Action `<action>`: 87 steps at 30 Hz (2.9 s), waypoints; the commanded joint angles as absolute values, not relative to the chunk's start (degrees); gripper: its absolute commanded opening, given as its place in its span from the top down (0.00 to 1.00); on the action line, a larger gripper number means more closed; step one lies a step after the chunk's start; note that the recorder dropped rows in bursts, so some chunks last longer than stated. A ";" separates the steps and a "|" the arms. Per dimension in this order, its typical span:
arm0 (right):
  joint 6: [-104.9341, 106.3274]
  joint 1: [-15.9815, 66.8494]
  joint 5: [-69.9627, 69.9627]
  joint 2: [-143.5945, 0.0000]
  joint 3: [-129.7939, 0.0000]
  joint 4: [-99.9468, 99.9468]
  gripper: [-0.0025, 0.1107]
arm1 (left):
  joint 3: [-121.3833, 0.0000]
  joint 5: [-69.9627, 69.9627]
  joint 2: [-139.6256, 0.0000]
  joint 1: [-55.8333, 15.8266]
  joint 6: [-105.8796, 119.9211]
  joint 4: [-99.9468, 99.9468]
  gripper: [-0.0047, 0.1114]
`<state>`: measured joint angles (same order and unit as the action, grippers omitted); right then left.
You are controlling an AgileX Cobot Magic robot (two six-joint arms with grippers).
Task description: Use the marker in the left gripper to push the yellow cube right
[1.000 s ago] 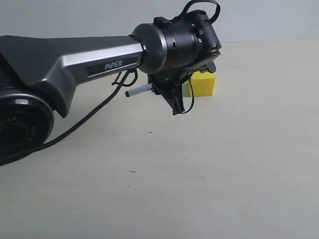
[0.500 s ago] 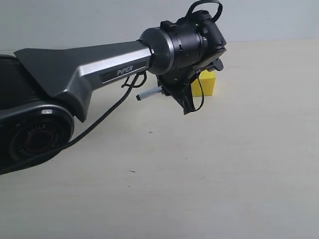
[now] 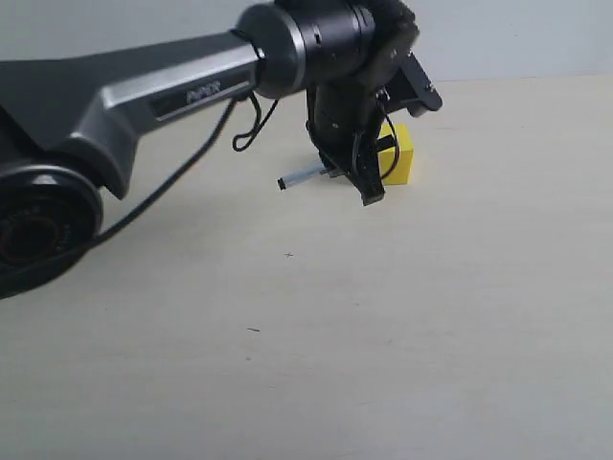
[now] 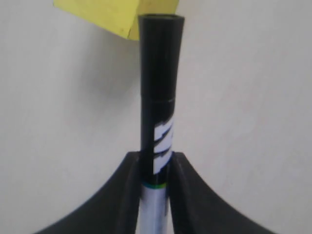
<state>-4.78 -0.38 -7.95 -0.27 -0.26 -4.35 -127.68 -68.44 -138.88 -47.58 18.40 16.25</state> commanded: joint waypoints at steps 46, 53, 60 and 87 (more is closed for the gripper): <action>-4.75 -0.33 -7.67 0.00 0.00 -4.43 0.98 | -127.26 -59.66 -145.48 -42.44 17.52 28.21 0.96; -4.75 -0.33 -7.67 0.00 0.00 -4.43 0.98 | -127.66 -59.11 -147.63 -45.23 14.35 36.67 0.96; -4.75 -0.33 -7.67 0.00 0.00 -4.43 0.98 | -131.46 -59.04 -150.03 -46.46 8.50 41.93 0.96; -4.75 -0.33 -7.67 0.00 0.00 -4.43 0.98 | -135.46 -65.19 -153.47 -49.15 9.85 48.88 0.96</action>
<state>-4.78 -0.38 -7.95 -0.27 -0.26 -4.35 -135.09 -63.17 -153.92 -49.20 9.62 47.00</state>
